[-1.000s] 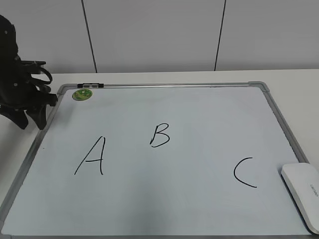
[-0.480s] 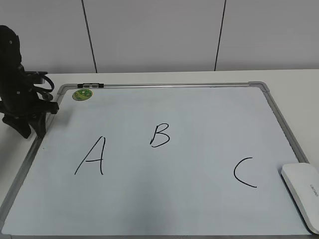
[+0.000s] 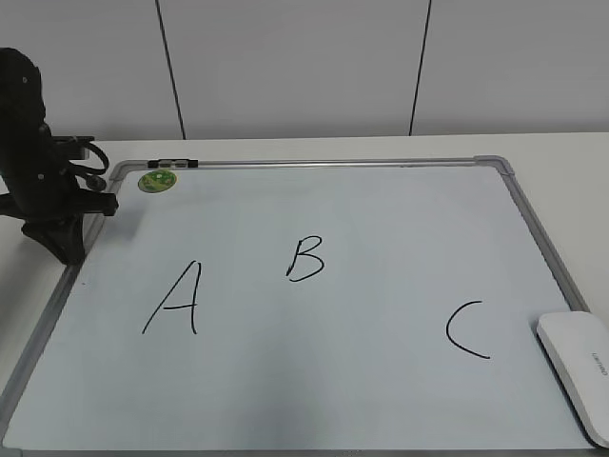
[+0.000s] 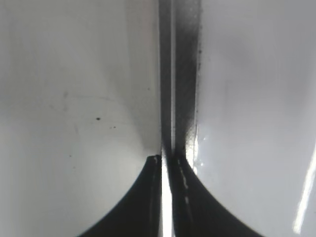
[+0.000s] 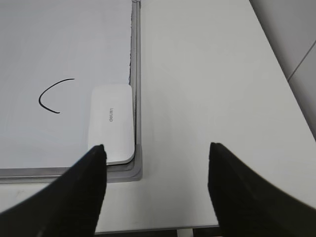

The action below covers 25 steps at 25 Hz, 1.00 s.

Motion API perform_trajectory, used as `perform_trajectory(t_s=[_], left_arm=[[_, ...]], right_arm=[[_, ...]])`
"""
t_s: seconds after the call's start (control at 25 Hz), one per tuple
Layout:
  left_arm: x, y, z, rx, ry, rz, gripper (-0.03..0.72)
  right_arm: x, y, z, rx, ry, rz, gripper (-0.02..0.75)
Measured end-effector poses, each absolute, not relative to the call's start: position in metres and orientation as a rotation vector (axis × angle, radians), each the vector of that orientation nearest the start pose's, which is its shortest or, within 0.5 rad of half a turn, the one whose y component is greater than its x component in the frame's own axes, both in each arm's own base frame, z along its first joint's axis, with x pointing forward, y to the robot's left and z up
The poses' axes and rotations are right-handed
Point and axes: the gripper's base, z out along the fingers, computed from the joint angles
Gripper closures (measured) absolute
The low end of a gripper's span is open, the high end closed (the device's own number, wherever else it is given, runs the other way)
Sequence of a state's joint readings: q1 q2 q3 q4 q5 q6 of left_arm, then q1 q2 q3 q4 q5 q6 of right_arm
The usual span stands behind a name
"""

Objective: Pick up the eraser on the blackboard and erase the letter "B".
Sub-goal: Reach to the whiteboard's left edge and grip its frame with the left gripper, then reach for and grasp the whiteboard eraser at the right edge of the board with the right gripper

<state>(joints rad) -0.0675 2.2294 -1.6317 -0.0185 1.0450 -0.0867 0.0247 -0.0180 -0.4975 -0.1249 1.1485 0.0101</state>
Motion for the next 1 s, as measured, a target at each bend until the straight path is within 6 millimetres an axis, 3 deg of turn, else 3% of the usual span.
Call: perform_trajectory(t_s=[0.48,0.64,1.0], left_arm=[[0.433,-0.031,0.128,-0.044,3.129,-0.027,0.671],[0.433,-0.031,0.128,-0.045,3.129,-0.027,0.671],[0.433,-0.031,0.128,-0.045,3.127,-0.028,0.671]], right_arm=[[-0.009,-0.012,0.270,-0.001,2.126,-0.151,0.256],[0.007,-0.012,0.272,-0.011,2.218,-0.161,0.256],[0.071,0.000,0.273,-0.025,2.477,-0.019,0.256]])
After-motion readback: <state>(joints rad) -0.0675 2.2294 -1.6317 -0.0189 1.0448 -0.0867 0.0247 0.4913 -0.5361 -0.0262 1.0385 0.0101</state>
